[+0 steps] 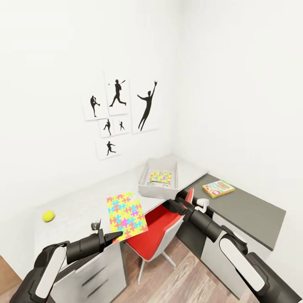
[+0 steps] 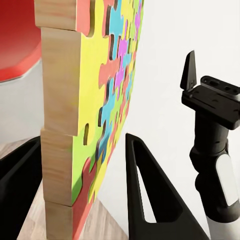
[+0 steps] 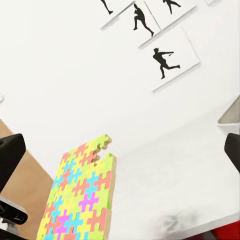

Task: Put all the toys in the child's room - the three board games (two on the bed and one on the table), the two jigsaw puzzles on the table, and the tennis ball on the table - inside the toy box on the table in the child's room.

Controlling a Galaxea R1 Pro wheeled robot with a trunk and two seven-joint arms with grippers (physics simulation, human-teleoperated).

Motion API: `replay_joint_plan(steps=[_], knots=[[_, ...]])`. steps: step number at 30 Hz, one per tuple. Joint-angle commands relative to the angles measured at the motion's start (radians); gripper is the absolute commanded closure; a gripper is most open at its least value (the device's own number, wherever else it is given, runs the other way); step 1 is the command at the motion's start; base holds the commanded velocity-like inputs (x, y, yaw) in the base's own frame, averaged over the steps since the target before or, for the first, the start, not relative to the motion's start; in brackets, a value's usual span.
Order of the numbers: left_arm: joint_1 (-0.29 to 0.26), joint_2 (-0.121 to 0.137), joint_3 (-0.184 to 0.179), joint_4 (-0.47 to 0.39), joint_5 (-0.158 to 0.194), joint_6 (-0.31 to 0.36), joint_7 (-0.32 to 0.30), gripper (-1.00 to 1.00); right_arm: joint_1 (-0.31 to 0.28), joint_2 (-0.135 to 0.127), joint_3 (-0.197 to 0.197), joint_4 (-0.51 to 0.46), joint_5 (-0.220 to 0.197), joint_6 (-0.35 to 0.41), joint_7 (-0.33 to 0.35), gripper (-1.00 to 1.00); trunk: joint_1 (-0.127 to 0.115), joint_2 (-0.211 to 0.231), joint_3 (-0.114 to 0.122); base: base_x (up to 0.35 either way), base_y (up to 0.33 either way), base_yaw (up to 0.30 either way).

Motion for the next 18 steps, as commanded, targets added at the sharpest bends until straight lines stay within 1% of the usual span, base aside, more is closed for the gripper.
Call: replay_joint_plan(steps=[1,13,18], knots=[[-0.001,0.000,0.001,0.000,-0.004,0.003,-0.006,1.00,-0.001,-0.001,0.001,0.000,-0.011,0.005,0.002,-1.00,0.001,-0.002,-0.002,0.000,0.000,-0.083],[-0.001,-0.001,0.001,0.001,-0.004,0.003,-0.006,1.00,-0.001,-0.001,0.001,-0.001,-0.009,0.000,0.002,-1.00,0.001,-0.002,-0.001,0.000,0.000,-0.009],[-0.001,-0.001,0.001,0.001,-0.004,0.003,-0.005,1.00,-0.001,-0.001,0.001,-0.001,-0.010,0.000,0.003,-1.00,0.001,-0.002,0.003,0.000,0.000,-0.136]])
